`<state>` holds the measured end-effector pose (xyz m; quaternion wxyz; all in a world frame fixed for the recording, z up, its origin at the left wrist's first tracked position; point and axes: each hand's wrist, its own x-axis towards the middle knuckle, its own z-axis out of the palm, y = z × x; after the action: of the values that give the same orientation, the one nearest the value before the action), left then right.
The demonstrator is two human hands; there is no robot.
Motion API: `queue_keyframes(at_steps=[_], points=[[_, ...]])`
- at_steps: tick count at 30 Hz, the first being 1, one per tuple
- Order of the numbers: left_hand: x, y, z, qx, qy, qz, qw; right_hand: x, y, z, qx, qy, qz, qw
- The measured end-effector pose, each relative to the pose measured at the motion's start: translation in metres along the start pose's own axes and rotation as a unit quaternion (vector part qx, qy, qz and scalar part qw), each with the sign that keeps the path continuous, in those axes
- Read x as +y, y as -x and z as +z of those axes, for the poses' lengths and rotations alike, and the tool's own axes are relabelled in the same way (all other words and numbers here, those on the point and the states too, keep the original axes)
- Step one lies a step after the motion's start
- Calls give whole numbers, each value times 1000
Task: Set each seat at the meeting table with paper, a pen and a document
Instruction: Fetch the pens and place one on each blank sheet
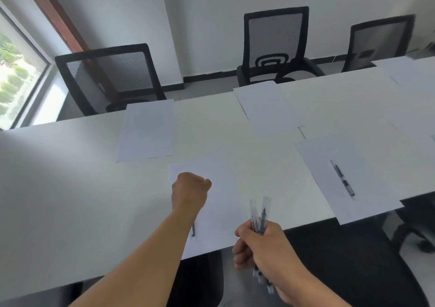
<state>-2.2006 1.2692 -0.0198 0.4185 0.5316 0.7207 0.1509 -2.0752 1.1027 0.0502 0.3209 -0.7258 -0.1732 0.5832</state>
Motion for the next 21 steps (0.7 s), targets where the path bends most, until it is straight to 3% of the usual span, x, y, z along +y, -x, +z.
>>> queue_keyframes(at_steps=[12,21], points=[[65,87,-2,-30,29,99,994,-10,67,-41,26,-73,-73,994],[114,168,44,-86,25,183,979,15,113,-104,77,-124,-109,983]])
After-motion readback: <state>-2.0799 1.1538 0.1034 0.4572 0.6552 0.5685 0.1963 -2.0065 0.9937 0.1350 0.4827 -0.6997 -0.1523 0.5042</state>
